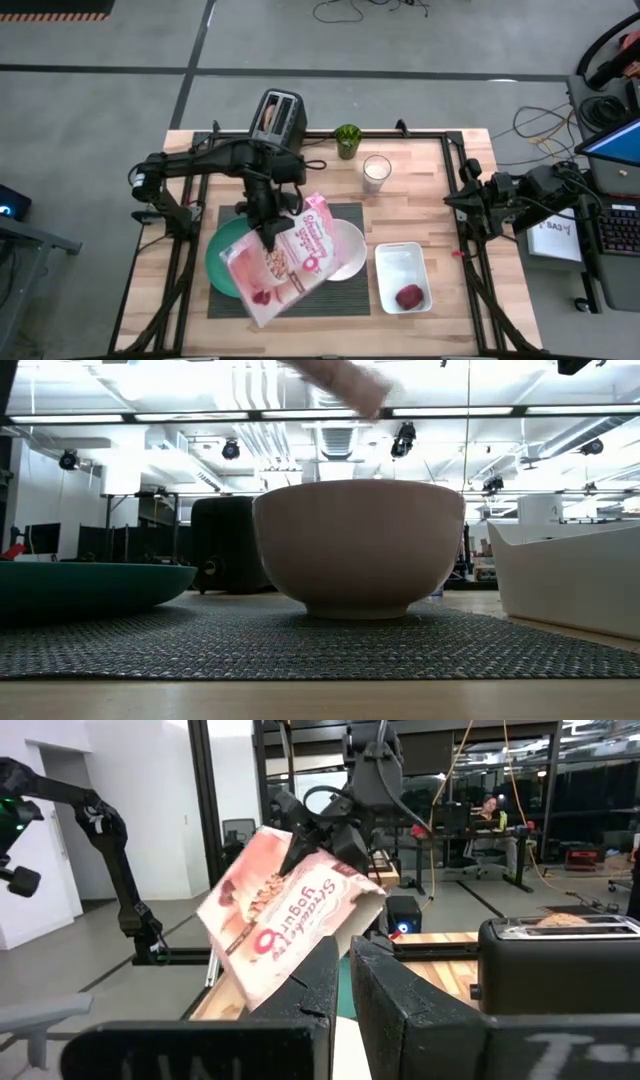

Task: Arrange a breakfast setting
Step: Pour the cereal into the white bowl

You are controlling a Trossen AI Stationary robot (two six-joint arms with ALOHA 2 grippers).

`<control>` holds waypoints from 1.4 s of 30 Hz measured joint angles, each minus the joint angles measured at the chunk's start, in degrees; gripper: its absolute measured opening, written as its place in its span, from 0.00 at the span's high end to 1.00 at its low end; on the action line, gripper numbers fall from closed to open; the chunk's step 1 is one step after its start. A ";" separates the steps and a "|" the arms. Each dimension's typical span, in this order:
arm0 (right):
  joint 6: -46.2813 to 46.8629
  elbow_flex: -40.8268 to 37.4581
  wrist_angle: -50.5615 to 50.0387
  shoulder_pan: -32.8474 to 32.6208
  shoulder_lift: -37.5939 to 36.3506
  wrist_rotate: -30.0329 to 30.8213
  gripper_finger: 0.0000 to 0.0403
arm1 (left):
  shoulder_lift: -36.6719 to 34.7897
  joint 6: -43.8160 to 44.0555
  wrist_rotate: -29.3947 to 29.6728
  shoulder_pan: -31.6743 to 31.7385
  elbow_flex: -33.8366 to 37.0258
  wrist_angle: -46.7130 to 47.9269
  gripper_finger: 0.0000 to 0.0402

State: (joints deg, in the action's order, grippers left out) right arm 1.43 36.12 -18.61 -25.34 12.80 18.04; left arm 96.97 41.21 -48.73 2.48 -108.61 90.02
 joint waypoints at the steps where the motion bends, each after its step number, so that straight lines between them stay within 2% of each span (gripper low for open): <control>1: 0.00 0.00 -0.01 0.02 0.00 0.00 0.94 | -0.35 0.18 1.76 0.11 -0.22 0.02 1.00; 3: 0.01 0.00 0.00 0.01 0.00 0.01 0.94 | -0.64 0.33 4.13 0.30 -0.28 0.07 1.00; 7: 0.00 0.00 -0.02 0.02 0.00 0.02 0.94 | -0.10 -0.61 0.22 0.28 0.01 -0.11 1.00; 10: 0.00 0.00 0.00 0.02 0.00 0.00 0.94 | -0.70 0.24 3.45 0.42 -0.01 0.17 1.00; 14: 0.00 0.00 0.00 0.00 0.00 0.00 0.94 | 0.26 -1.23 -0.15 0.43 0.23 -0.30 1.00; 17: 0.02 0.00 0.00 0.00 0.00 0.00 0.94 | -0.47 -0.17 2.91 0.33 0.21 0.23 1.00; 21: -0.04 0.00 0.00 0.02 0.00 0.00 0.94 | 0.18 -0.27 1.31 0.64 0.42 -0.22 1.00; 24: -0.02 0.00 0.00 0.01 0.00 0.01 0.94 | -0.34 0.72 3.85 0.37 0.41 0.09 1.00; 28: -0.11 0.00 -0.02 0.00 0.00 0.02 0.94 | 0.51 1.11 -1.28 0.34 0.83 -0.23 1.00; 33: -0.09 0.00 -0.02 0.01 0.00 0.01 0.94 | 0.11 0.18 1.44 0.83 0.91 0.03 1.00; 36: -0.09 0.00 -0.02 0.02 0.00 0.02 0.94 | 0.99 0.12 -2.83 1.40 1.53 -0.03 1.00; 39: -0.02 0.00 -0.07 0.01 -0.02 0.01 0.94 | 0.74 0.23 -0.48 1.77 1.53 0.13 1.00; 42: -0.09 0.00 -0.17 0.00 -0.02 0.01 0.94 | 1.01 -0.40 -4.39 2.31 1.84 -0.01 1.00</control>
State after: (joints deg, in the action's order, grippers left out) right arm 1.34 36.12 -18.79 -25.34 12.78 18.05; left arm 97.99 40.81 -53.12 4.79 -106.76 90.01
